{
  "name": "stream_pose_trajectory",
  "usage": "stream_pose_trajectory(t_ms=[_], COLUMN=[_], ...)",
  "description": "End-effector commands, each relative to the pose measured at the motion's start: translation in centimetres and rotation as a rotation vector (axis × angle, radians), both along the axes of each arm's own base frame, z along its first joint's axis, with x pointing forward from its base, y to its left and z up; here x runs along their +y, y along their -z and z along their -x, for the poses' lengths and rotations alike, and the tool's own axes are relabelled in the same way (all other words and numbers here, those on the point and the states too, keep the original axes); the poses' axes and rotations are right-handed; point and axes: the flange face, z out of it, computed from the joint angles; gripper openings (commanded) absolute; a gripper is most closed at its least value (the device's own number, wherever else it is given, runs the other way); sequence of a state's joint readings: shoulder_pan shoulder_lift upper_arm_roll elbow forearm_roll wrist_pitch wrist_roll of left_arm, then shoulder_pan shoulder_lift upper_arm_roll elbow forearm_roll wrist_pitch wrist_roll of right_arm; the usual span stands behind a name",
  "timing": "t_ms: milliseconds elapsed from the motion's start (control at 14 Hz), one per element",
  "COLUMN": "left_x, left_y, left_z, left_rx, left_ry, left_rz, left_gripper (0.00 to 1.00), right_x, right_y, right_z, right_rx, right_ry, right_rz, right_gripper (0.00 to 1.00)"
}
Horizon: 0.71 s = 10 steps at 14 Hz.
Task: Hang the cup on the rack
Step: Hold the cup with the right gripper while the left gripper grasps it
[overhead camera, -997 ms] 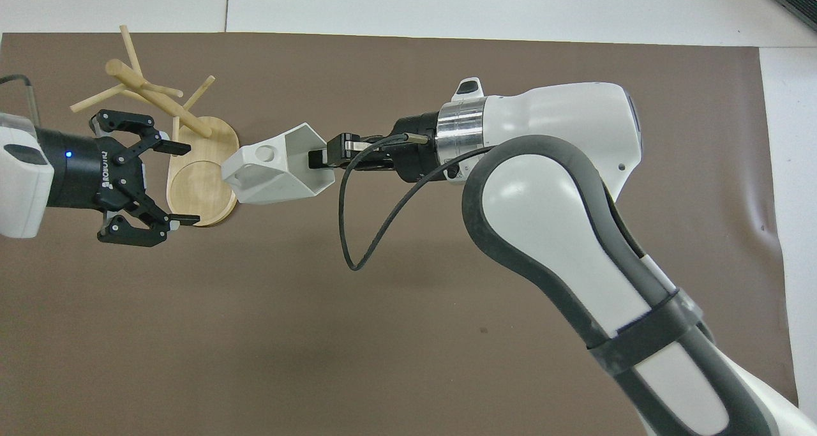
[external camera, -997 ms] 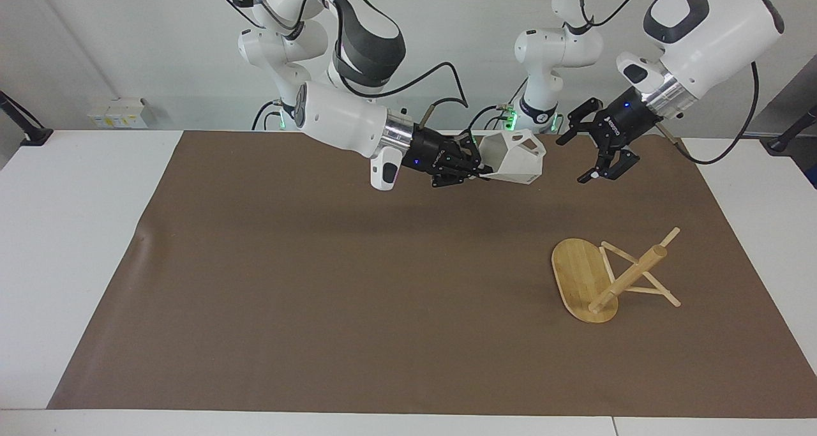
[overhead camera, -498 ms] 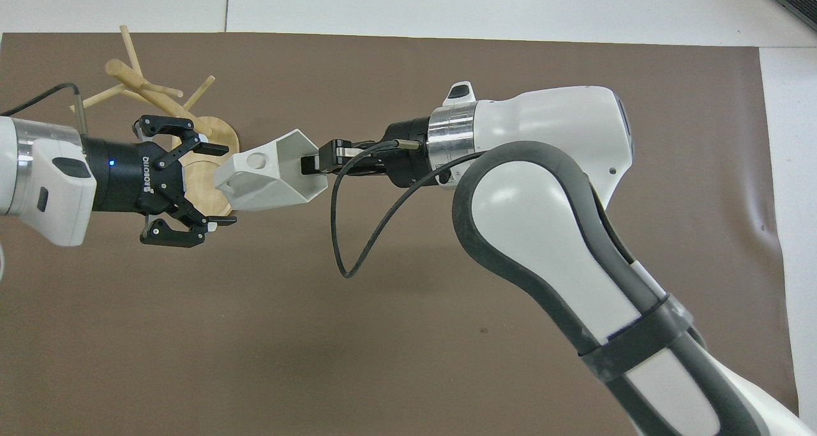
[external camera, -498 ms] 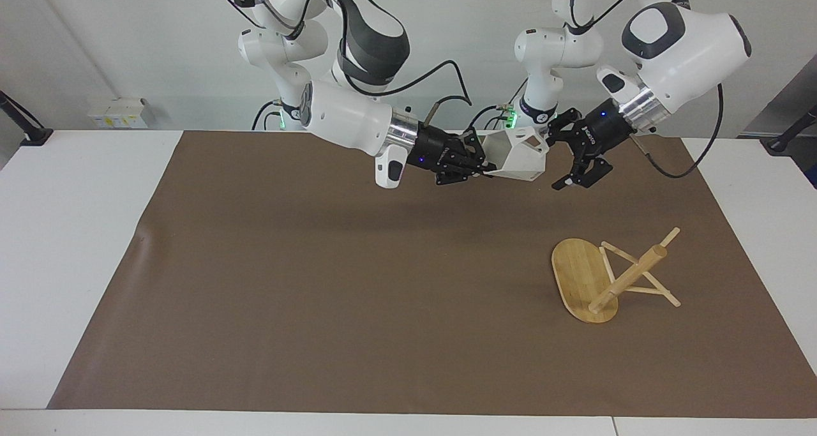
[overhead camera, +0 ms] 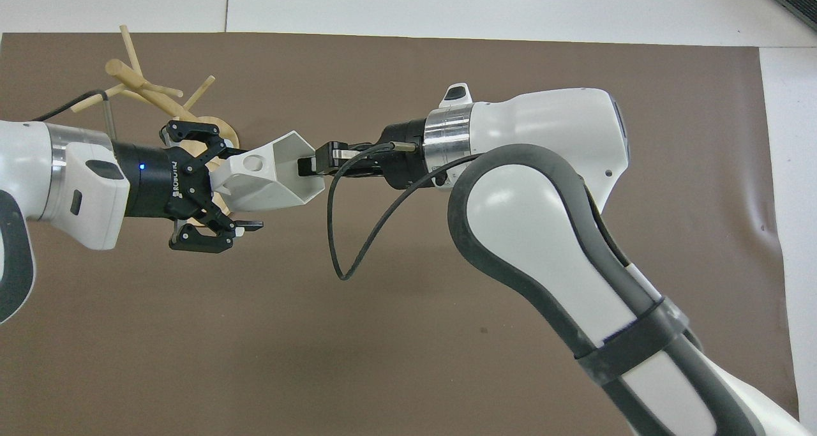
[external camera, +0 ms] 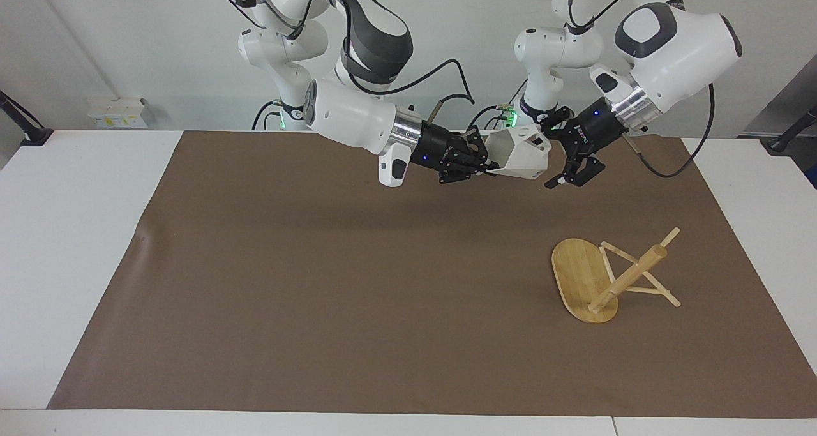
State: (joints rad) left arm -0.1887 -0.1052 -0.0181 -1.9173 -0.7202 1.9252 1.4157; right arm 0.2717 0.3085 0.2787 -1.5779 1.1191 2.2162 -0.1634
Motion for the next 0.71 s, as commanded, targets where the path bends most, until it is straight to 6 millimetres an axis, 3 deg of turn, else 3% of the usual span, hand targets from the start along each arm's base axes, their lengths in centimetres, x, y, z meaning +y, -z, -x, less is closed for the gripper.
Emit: stream_pose_trajectory(t_ms=[0, 214, 285, 427, 570, 641], left_x=[-0.2, 0.1, 0.0, 0.0, 0.0, 0.0], left_y=[-0.3, -1.0, -1.1, -1.3, -1.4, -1.4], left_z=[1.1, 1.5, 1.6, 1.7, 1.7, 1.7], left_rx=[0.0, 0.015, 0.021, 0.02, 0.018, 0.017], left_ry=[-0.02, -0.042, -0.045, -0.046, -0.047, -0.048], left_rz=[0.017, 0.02, 0.021, 0.02, 0.021, 0.021], left_gripper=[1.0, 1.0, 0.95, 0.71, 0.26, 0.11], right_x=[0.0, 0.0, 0.0, 0.0, 0.0, 0.0], right_y=[-0.3, -0.3, -0.2, -0.2, -0.2, -0.2], right_z=[0.2, 0.2, 0.2, 0.2, 0.2, 0.2], right_rx=[0.003, 0.004, 0.004, 0.004, 0.005, 0.005], right_ry=[0.018, 0.018, 0.018, 0.018, 0.018, 0.018], right_rz=[0.007, 0.007, 0.008, 0.008, 0.008, 0.008], right_gripper=[0.0, 0.0, 0.0, 0.0, 0.0, 0.0])
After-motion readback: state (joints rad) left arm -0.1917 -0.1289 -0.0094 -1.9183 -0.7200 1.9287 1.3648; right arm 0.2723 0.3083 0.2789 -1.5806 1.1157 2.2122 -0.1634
